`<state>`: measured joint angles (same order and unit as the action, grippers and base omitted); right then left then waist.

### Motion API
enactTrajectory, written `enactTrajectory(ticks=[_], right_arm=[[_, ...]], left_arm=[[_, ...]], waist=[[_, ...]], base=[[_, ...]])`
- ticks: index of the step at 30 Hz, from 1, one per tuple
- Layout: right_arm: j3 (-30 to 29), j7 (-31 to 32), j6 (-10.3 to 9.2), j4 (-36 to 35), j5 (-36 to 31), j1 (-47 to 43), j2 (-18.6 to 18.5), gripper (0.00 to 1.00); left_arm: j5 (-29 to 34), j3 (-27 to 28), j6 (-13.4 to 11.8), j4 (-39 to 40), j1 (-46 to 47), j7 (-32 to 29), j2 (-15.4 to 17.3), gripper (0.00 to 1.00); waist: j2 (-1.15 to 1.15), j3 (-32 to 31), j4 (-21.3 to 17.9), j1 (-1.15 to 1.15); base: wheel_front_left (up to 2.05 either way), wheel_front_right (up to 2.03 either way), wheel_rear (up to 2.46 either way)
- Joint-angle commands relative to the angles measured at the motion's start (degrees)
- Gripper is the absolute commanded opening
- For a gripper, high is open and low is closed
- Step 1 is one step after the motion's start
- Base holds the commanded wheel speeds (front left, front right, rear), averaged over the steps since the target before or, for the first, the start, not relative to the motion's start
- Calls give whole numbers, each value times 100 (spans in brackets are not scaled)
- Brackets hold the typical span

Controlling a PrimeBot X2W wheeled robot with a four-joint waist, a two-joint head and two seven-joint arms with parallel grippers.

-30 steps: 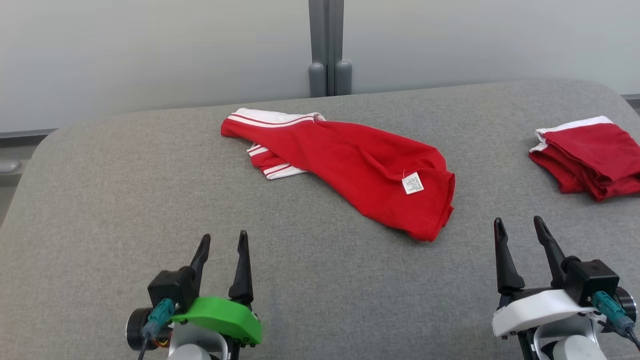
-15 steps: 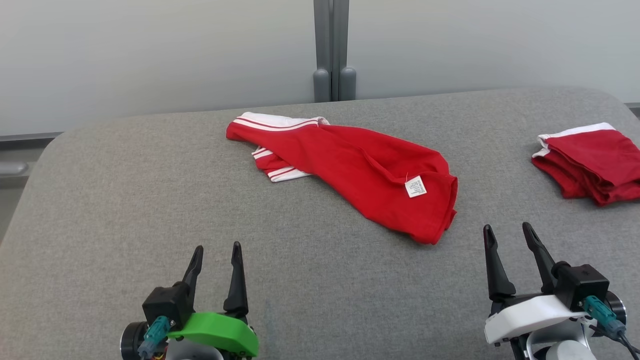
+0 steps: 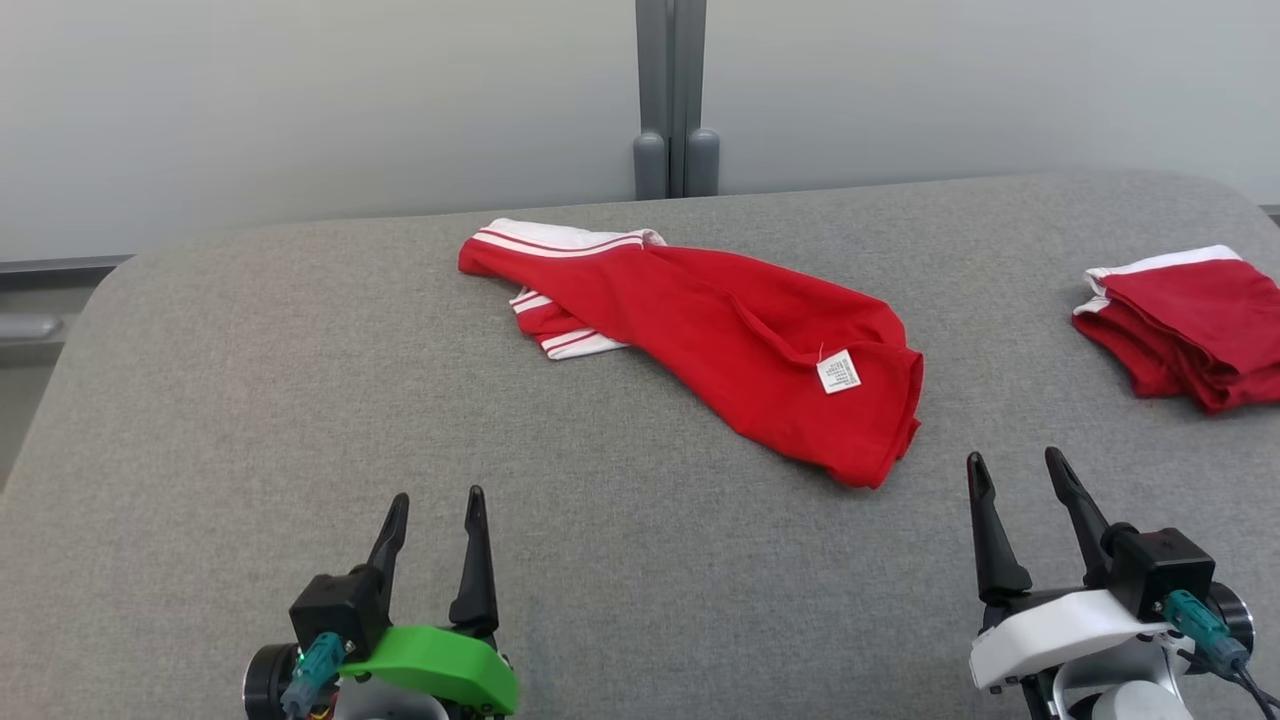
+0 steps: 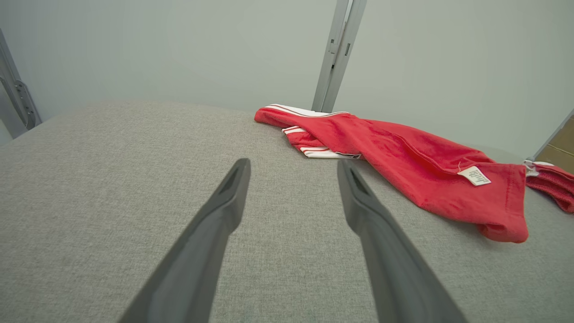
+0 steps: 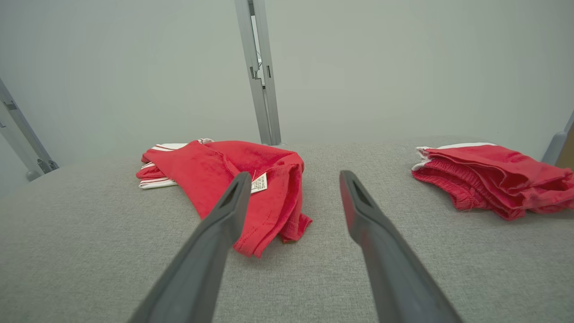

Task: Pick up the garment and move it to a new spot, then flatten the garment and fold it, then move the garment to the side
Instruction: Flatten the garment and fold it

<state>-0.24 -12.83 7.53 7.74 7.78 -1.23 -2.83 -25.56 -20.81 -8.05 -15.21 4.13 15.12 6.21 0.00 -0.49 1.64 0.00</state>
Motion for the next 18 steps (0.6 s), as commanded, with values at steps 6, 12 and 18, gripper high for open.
enactTrajectory(ticks=[6, 12, 18], right_arm=[[12, 152, -9, -27, -194, 390, -11, 100], [297, 542, -9, 198, -490, 1414, -11, 100], [733, 925, -9, 1063, -207, 2921, -310, 100]], left_arm=[[83, 2, 73, -25, 152, 2, -36, 100], [188, -35, 108, 43, 342, 3, -101, 100], [296, -95, 185, 170, 589, 3, -210, 100]], waist=[[0, 222, 225, 0], [0, 621, 560, 0], [0, 1162, 1030, 0]], base=[[0, 0, 0], [0, 0, 0], [0, 0, 0]])
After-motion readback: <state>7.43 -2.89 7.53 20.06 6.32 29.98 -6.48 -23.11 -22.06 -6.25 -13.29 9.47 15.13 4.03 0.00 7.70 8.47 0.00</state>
